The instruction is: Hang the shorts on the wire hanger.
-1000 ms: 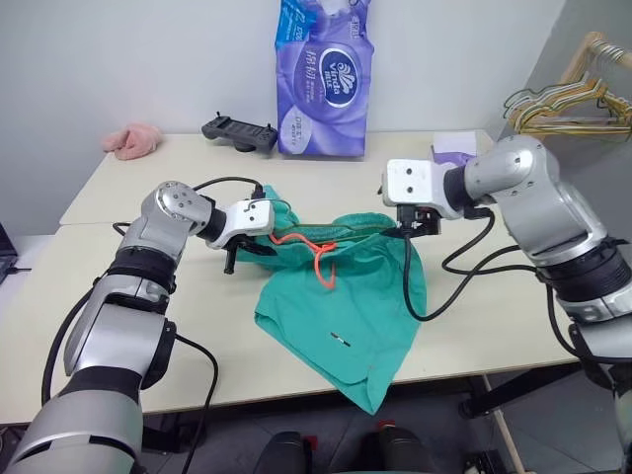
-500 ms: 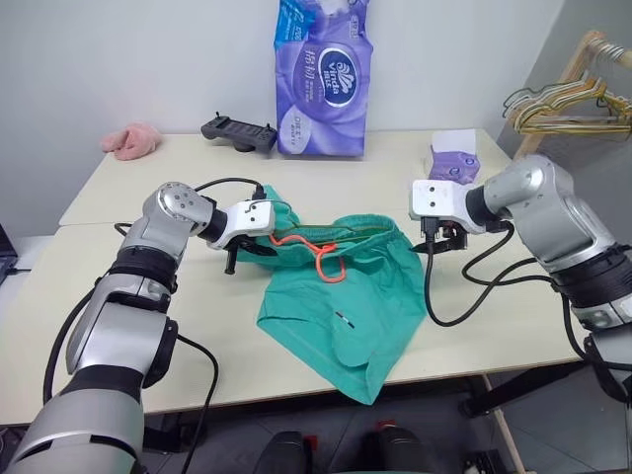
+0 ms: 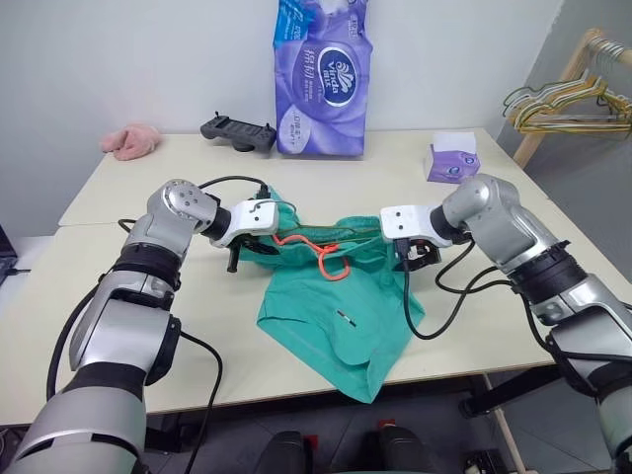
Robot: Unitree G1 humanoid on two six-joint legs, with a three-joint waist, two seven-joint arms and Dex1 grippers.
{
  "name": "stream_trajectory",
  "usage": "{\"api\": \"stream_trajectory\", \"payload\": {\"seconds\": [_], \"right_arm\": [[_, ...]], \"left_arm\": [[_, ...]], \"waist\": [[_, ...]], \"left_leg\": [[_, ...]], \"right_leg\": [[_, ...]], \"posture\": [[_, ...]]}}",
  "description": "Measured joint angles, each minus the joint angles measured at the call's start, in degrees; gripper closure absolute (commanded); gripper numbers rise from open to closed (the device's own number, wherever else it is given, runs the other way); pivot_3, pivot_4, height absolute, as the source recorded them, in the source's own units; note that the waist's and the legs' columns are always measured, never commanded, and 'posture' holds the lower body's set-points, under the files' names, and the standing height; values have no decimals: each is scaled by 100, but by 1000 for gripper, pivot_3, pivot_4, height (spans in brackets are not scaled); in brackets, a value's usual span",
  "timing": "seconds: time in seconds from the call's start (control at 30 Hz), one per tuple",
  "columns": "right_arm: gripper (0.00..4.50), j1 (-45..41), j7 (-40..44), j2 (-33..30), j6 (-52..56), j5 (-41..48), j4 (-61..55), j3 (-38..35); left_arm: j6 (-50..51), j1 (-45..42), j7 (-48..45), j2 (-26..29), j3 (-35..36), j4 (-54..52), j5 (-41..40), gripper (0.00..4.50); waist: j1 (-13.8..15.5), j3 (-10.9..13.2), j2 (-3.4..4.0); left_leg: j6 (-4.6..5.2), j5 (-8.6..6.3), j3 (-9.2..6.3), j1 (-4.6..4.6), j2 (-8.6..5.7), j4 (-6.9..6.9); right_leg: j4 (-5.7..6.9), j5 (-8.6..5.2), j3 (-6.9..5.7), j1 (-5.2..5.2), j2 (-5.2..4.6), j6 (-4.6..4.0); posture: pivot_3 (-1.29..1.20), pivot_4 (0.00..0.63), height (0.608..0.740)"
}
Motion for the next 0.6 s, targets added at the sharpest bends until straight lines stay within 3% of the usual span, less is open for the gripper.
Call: {"api": "stream_trajectory", "payload": {"seconds": [0.6], "right_arm": [[785,-51,-94,182,-491,-300,480,21]], "left_arm": [[-73,0,184,-91,-215,-2,259,4500]], "waist": [[4,1,2]], "left_leg": [[0,0,0,0,-1,0]], "right_leg": [[1,0,0,1,-1,0]], "posture": [[99,52,740]]}}
